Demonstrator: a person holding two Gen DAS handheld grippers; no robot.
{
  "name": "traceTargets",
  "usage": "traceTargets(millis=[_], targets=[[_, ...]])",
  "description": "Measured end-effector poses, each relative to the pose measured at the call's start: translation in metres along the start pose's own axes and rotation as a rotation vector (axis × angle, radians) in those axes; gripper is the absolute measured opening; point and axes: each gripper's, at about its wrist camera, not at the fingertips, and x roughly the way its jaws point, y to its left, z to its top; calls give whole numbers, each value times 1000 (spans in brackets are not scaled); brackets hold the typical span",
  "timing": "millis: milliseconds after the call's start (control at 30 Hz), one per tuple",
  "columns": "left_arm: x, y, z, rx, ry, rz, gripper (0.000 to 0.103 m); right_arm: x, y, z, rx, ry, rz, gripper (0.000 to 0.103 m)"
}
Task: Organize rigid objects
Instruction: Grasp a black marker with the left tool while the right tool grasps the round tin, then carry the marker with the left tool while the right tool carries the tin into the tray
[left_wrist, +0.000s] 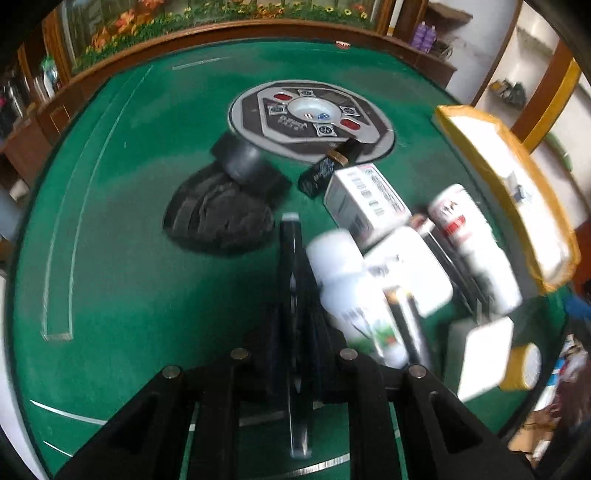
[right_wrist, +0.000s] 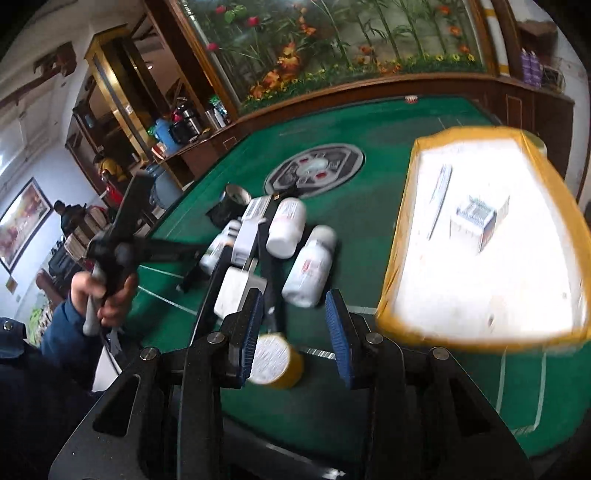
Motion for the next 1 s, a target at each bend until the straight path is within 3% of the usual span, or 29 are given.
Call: traceTargets(millis=[100,233,367,533,700,867,1000], targets=[[1,-1,-1,-5,-33,21,14,-1,7,-16,17,45,10,35],[-6,15,-16,-48,-82,-60,13,8,22,-31,-58,119,-50,41],[-10,22,-23,-58,-93,-105,13,21,29,-31,-88,138,-80,41],[-10,19,-23,-40,-99,-102,13,38,40,-31,-127,162,-107,44],[-10,13,-25,-2,-106,-69,14,59,49,-34,-188,211,-214,44],[-10,12,-26,2,-114,-55,14,60,53,-39,-239,184,-276,40],[-12,13,-29,3,-126,-61,14,53,47,-32,-173,136,-201,40]])
